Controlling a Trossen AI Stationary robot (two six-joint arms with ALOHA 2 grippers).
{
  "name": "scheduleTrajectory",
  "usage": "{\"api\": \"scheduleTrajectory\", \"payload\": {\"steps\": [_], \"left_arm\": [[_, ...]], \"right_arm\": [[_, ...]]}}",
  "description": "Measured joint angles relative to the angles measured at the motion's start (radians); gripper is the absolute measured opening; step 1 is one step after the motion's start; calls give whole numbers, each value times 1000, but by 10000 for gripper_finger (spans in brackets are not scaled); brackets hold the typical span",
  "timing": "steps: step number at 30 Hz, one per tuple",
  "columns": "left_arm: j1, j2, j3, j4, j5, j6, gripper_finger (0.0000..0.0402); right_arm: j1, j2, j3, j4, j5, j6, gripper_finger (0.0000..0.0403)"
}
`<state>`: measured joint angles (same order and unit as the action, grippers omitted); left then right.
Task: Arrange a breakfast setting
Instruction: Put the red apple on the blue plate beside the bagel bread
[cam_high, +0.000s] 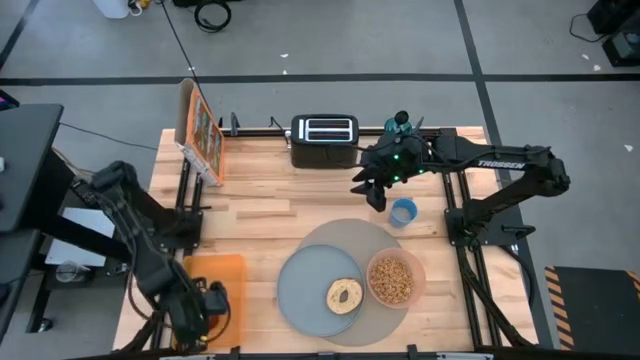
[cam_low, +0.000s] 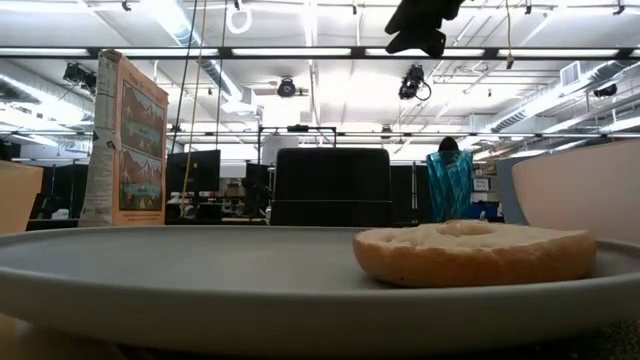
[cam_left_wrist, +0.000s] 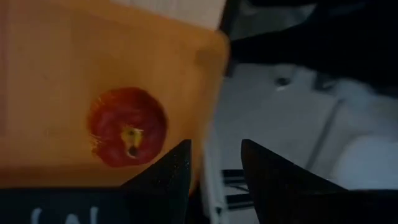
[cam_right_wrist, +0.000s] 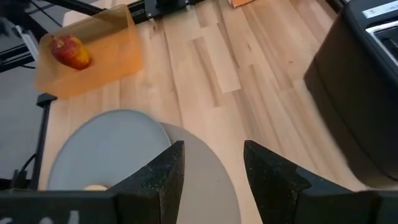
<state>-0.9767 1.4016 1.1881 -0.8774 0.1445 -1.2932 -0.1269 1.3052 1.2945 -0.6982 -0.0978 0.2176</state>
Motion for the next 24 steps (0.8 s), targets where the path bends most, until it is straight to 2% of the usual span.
{"api": "scheduleTrajectory", "payload": {"steps": [5, 10, 24], "left_arm": [[-23, 95, 21, -91, -42, 26, 148], [-37, 133, 50, -146, -115, 51, 148], [-115, 171, 48, -223, -100, 44, 148]], "right_arm": [[0, 0, 0, -14, -44, 15, 172], [0, 0, 0, -26, -78, 19, 172], [0, 0, 0, -22, -79, 19, 172]]}}
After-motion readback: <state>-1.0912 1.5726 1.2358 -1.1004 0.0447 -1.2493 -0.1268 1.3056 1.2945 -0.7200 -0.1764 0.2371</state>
